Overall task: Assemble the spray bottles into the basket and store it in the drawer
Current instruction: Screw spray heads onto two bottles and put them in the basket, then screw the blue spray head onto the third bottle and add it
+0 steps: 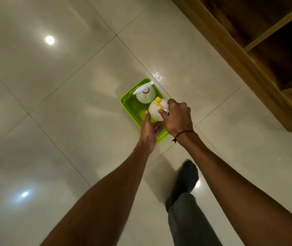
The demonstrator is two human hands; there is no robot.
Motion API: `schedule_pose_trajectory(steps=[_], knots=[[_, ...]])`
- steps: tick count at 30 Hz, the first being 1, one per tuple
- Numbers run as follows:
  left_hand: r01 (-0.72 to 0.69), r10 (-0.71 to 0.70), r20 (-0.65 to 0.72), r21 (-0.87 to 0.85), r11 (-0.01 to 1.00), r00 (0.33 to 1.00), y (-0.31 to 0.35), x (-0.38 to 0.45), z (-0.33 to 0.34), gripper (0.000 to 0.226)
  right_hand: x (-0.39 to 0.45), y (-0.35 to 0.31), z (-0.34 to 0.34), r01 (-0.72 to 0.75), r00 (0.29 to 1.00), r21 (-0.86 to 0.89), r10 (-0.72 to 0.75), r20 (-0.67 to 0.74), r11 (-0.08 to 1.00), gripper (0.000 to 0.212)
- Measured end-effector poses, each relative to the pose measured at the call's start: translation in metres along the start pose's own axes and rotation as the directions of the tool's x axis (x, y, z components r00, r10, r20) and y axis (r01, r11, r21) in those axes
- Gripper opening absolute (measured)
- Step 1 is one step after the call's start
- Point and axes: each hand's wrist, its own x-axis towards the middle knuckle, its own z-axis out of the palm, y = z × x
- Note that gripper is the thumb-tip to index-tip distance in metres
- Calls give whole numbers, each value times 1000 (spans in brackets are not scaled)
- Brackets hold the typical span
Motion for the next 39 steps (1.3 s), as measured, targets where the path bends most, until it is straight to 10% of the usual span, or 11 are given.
schedule_pose_trajectory(steps=[16, 25, 39], knots=[[193, -196, -17, -99, 976, 980, 16, 21, 13, 96, 39, -1, 35, 37, 992, -255, -5, 126, 966, 34], [82, -12, -361, 180, 980, 933, 38, -43, 4, 51, 0, -14, -22, 82, 996, -303, -68, 57, 950, 62], [-110, 173, -127, 395, 912, 977, 86, -217, 184, 32, -51, 2, -244, -49, 993, -97, 38, -108, 994, 45]])
